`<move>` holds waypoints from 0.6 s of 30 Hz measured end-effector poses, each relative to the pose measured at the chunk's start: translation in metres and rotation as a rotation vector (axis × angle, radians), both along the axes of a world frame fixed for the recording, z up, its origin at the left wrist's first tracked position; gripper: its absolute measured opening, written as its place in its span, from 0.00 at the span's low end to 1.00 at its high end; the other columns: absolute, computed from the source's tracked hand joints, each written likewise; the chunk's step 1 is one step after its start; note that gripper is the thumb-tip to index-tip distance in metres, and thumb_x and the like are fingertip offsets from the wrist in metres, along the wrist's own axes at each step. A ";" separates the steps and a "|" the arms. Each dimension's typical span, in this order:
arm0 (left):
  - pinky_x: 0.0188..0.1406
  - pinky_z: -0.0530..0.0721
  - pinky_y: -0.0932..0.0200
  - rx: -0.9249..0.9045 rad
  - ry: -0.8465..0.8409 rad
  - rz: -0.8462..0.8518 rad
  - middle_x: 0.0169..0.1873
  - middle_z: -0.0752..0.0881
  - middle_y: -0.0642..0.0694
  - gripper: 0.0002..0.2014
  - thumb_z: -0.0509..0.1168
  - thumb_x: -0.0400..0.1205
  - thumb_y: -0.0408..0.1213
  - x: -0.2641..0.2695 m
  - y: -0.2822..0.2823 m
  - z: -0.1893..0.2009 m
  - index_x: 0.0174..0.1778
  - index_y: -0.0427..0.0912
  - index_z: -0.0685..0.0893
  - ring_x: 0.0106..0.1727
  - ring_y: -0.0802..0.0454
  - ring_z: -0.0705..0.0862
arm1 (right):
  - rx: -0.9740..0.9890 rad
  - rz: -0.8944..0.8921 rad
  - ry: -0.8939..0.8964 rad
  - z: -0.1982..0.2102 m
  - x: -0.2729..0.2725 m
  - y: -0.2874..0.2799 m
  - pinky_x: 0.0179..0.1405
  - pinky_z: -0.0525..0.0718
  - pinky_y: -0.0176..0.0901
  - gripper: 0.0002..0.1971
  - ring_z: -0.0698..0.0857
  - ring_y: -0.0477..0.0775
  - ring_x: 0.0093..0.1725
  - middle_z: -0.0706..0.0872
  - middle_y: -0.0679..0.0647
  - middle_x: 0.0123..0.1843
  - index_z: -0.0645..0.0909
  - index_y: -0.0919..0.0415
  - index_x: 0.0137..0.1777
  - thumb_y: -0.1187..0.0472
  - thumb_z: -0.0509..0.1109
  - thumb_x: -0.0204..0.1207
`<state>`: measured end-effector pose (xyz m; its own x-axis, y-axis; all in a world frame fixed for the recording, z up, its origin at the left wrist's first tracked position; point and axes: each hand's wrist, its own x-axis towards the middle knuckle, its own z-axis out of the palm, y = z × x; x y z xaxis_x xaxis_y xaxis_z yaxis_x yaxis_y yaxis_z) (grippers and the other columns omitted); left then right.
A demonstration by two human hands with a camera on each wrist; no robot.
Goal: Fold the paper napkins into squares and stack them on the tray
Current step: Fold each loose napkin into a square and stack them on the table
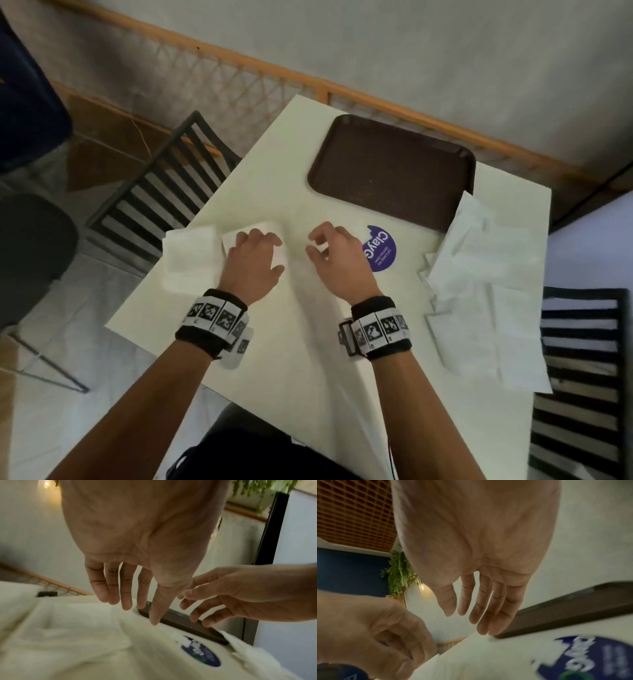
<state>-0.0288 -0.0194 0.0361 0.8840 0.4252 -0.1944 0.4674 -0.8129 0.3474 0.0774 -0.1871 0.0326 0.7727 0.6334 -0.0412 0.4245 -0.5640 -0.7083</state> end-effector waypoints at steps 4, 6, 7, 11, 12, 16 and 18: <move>0.63 0.85 0.44 -0.182 -0.154 0.089 0.57 0.87 0.48 0.15 0.75 0.85 0.39 -0.004 -0.086 -0.004 0.68 0.47 0.87 0.62 0.43 0.83 | -0.080 0.017 -0.083 0.015 0.022 -0.106 0.56 0.91 0.55 0.08 0.89 0.55 0.56 0.89 0.50 0.60 0.83 0.49 0.65 0.53 0.74 0.89; 0.60 0.87 0.44 -0.232 -0.160 0.125 0.52 0.86 0.53 0.12 0.76 0.84 0.40 -0.007 -0.132 -0.014 0.63 0.49 0.88 0.58 0.45 0.87 | -0.191 0.040 -0.076 0.014 0.035 -0.156 0.58 0.90 0.55 0.10 0.89 0.55 0.58 0.89 0.49 0.63 0.83 0.48 0.66 0.53 0.74 0.87; 0.59 0.88 0.44 -0.262 -0.145 0.127 0.50 0.85 0.55 0.11 0.76 0.84 0.40 -0.007 -0.153 -0.019 0.62 0.50 0.88 0.57 0.45 0.88 | -0.273 0.060 -0.073 0.012 0.043 -0.180 0.59 0.89 0.54 0.12 0.88 0.56 0.61 0.89 0.49 0.65 0.82 0.47 0.68 0.52 0.74 0.87; 0.60 0.88 0.48 -0.365 -0.083 0.103 0.50 0.86 0.57 0.09 0.75 0.85 0.42 -0.008 -0.226 -0.045 0.61 0.50 0.88 0.57 0.50 0.87 | -0.692 0.224 -0.059 -0.010 0.064 -0.257 0.74 0.83 0.66 0.27 0.79 0.62 0.76 0.78 0.48 0.78 0.77 0.35 0.75 0.48 0.81 0.79; 0.61 0.88 0.49 -0.394 -0.074 0.096 0.50 0.86 0.57 0.09 0.75 0.86 0.42 -0.009 -0.240 -0.051 0.61 0.50 0.88 0.57 0.51 0.87 | -0.719 0.247 -0.025 -0.019 0.066 -0.269 0.74 0.82 0.69 0.30 0.75 0.61 0.77 0.74 0.47 0.79 0.76 0.32 0.76 0.47 0.84 0.77; 0.59 0.88 0.51 -0.505 -0.077 0.095 0.54 0.85 0.52 0.16 0.77 0.85 0.42 -0.002 -0.283 -0.067 0.67 0.46 0.86 0.48 0.51 0.87 | -0.591 0.237 0.064 -0.039 0.070 -0.284 0.75 0.79 0.60 0.20 0.73 0.66 0.72 0.74 0.51 0.69 0.84 0.43 0.70 0.47 0.82 0.80; 0.57 0.88 0.55 -0.609 -0.135 0.140 0.59 0.84 0.51 0.24 0.80 0.83 0.43 0.005 -0.297 -0.066 0.74 0.47 0.82 0.47 0.50 0.88 | -0.452 0.239 0.096 -0.043 0.069 -0.283 0.66 0.78 0.53 0.15 0.80 0.65 0.64 0.79 0.52 0.60 0.87 0.50 0.63 0.49 0.83 0.80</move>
